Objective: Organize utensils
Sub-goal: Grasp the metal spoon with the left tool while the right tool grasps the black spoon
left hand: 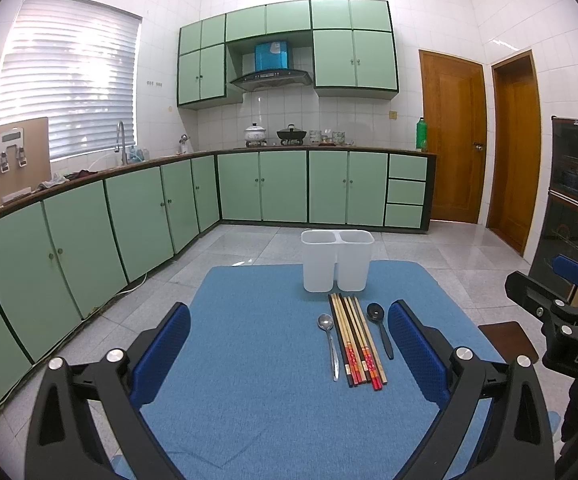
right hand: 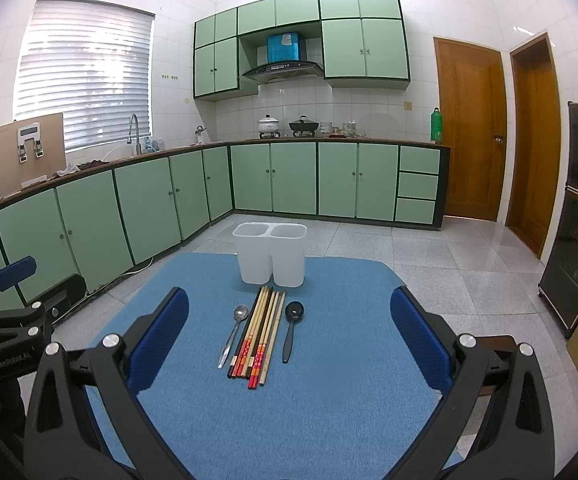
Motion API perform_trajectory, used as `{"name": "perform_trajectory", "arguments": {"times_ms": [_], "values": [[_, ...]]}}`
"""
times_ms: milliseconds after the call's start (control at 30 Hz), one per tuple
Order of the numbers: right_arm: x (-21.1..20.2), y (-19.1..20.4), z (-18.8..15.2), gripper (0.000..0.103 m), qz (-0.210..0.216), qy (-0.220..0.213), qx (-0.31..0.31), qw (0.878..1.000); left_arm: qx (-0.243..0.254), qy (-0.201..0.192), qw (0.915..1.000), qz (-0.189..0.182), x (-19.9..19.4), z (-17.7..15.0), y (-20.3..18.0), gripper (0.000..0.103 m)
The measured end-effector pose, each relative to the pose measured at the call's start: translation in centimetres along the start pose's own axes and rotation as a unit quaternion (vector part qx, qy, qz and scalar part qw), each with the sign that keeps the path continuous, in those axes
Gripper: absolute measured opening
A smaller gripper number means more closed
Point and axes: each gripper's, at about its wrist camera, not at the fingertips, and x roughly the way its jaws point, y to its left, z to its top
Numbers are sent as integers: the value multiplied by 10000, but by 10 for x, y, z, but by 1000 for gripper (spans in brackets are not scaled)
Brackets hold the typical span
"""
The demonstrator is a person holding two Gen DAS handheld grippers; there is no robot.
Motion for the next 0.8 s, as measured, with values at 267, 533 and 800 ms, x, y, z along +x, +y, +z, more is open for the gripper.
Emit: {"name": "perform_trajectory", "arguments": {"times_ms": [267, 533, 800], "values": [[16, -7, -5, 98, -50, 117, 24, 9999, 16, 104, 9999, 7, 10, -2, 9, 97], [59, -18, -7, 98, -184, 466, 4, 9987, 78, 453, 9989, 105, 52, 1, -3, 97], [148, -33, -16, 98, -173, 1219, 127, 9923, 192, 1064, 9935, 345, 136, -7, 6, 97]]}}
